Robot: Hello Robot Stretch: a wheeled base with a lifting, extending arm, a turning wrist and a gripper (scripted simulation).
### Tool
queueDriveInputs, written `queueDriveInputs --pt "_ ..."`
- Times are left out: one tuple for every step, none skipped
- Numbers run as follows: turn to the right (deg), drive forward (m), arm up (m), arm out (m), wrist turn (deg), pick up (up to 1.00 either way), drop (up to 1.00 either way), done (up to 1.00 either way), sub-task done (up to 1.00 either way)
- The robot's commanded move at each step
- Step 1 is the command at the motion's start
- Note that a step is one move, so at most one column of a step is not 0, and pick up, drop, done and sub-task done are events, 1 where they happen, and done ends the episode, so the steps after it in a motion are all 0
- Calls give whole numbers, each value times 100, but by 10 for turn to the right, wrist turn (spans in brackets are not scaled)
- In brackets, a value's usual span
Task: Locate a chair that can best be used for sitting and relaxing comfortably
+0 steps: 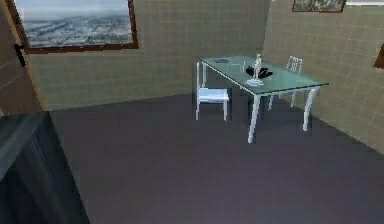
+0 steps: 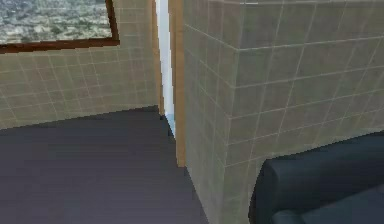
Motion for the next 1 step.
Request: queueDriveInputs --pt "0 100 0 0 0 0 0 0 0"
